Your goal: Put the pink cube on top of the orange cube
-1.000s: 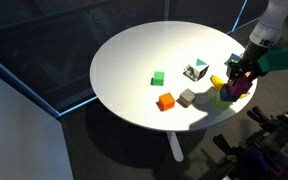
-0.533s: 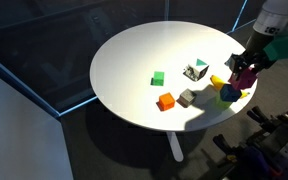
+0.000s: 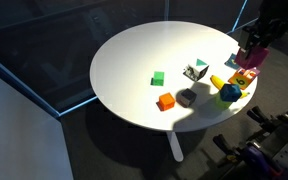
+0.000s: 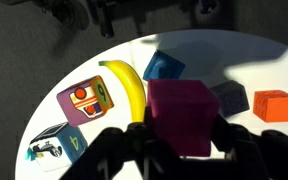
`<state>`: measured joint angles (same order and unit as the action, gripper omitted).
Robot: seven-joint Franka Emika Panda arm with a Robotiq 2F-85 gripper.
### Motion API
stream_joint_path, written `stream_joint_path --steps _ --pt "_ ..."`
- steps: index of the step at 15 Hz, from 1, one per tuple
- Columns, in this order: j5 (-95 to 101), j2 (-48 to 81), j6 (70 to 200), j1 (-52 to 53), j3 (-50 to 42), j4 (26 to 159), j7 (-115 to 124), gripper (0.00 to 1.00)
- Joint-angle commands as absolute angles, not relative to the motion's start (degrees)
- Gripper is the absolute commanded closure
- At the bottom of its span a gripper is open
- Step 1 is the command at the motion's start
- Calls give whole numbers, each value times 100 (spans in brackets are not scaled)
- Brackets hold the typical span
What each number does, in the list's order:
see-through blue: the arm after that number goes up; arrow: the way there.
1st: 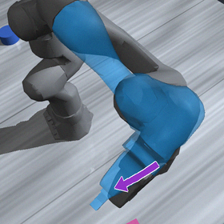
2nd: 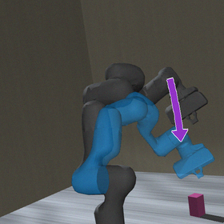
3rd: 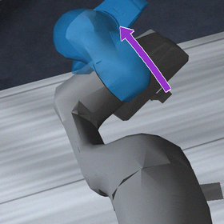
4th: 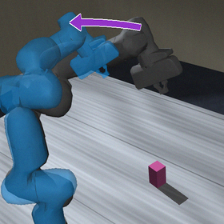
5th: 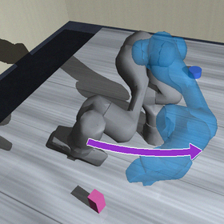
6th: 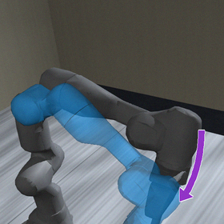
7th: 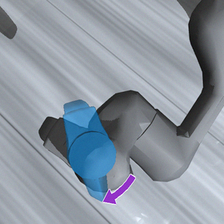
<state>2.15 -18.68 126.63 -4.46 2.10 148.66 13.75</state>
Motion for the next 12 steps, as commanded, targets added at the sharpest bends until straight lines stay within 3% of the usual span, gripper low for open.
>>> stream_joint_path --steps 1,12 --pt "371 -1789 12066 -281 253 14406 1070 71" --pt "519 -761 12739 -13 348 14010 1109 71"
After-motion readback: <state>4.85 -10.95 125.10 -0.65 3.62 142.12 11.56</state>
